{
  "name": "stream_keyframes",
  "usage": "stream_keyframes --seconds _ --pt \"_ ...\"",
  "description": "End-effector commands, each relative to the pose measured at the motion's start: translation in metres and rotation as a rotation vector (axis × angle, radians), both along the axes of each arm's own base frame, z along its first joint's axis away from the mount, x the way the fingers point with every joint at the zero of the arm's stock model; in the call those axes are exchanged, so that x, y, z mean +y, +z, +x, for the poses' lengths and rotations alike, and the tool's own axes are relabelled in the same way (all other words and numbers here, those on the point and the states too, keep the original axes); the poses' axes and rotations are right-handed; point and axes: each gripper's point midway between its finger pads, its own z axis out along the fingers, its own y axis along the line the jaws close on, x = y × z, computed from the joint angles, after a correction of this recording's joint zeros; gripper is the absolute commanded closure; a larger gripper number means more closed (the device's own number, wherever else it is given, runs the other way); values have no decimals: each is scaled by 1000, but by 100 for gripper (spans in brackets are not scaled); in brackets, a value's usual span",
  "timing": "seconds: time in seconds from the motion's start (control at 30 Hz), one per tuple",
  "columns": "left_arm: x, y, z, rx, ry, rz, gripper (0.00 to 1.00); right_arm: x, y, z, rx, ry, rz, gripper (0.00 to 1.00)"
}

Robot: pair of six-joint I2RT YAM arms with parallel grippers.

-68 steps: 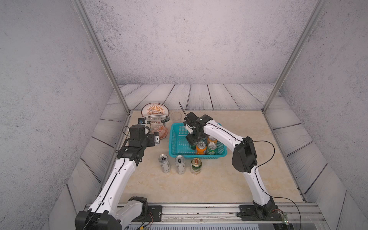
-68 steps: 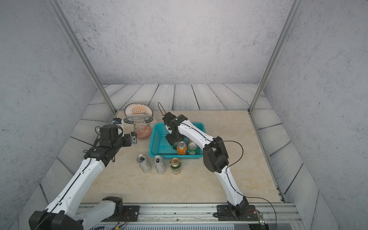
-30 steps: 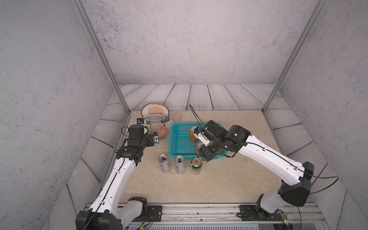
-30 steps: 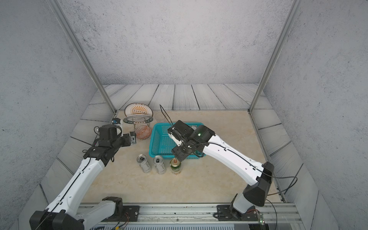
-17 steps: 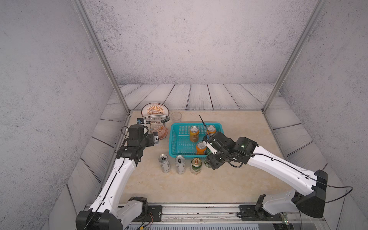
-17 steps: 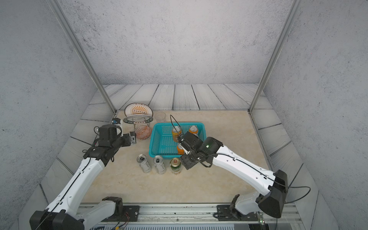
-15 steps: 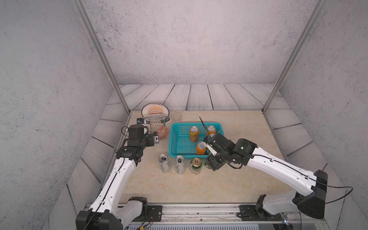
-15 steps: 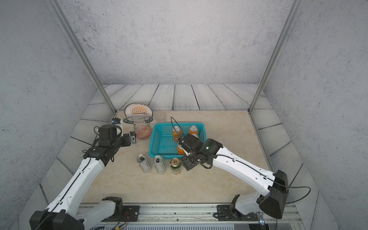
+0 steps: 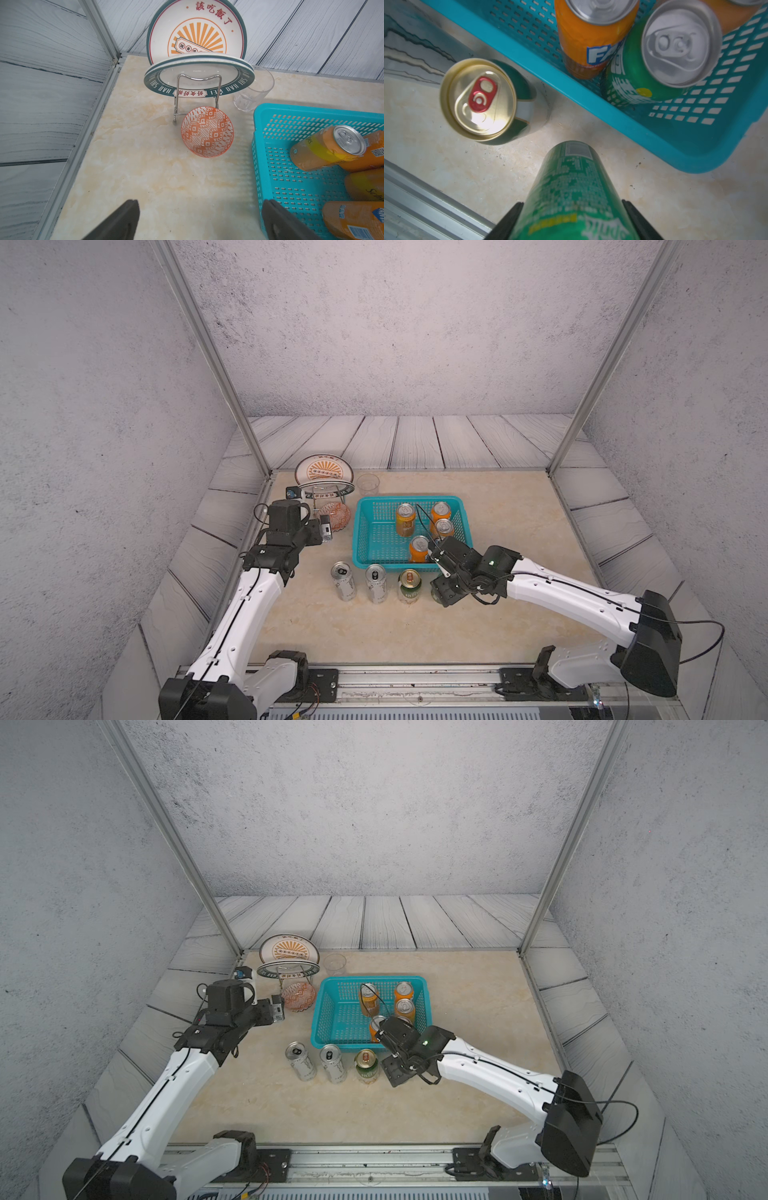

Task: Take out the drinks from the basket
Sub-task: Place the drink at the center of the board.

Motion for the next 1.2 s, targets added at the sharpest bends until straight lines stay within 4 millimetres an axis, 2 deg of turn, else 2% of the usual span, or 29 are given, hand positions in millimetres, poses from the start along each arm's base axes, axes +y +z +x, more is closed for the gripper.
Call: stream_keyframes --seconds 0.0,0.67,1.17 --pt "4 2 1 2 16 -4 1 10 14 16 -83 -40 72 43" --pt "4 0 0 6 14 -2 1 10 -32 23 -63 -75 7 43" --pt "4 0 1 8 11 -4 1 12 -53 25 -47 -82 -17 43"
